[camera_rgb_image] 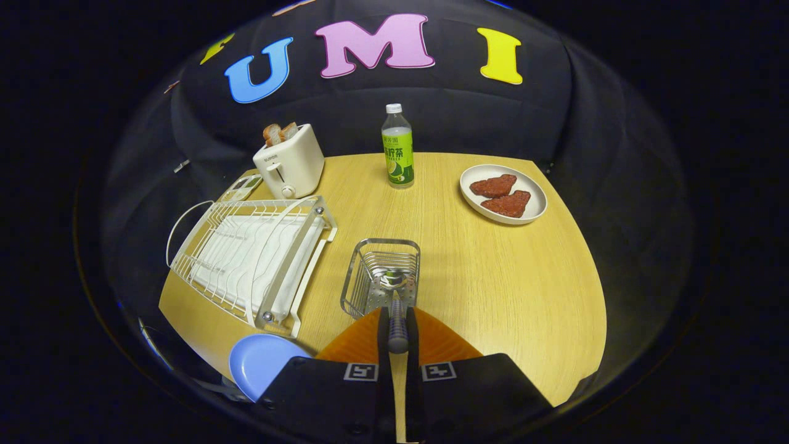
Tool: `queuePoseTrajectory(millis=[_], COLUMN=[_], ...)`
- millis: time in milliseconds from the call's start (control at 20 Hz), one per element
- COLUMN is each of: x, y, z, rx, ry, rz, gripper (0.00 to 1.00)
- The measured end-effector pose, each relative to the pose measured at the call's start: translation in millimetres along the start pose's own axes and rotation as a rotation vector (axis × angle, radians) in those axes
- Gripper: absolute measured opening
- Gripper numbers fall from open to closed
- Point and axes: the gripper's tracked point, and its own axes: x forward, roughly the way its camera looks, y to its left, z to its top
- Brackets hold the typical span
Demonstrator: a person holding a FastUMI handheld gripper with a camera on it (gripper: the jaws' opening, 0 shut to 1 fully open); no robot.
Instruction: Take the plate from the dish rack, then take the spoon from the basket and place it into the plate.
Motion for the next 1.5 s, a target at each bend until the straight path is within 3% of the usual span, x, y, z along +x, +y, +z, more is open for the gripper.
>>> queuePoseTrajectory(millis=[200,400,600,800,1000,1250,1500], x=[-33,-82,-130,-163,-154,-108,-80], y=[4,24,67,110,140,154,152], z=[15,32,34,9,-43,-103,-131], rx=[0.004,0.016,0.022,-0.065,-0.118,-0.200,-0.233], ry=[-0.037,-0.114,-0.168,-0.162,-0.076,0.039,0.073], rz=[0.006,0.066,0.193,0.314,0.372,0.349,0.327], gripper=[0.10,0.11,0.11,0.10,0.10,0.10,0.11])
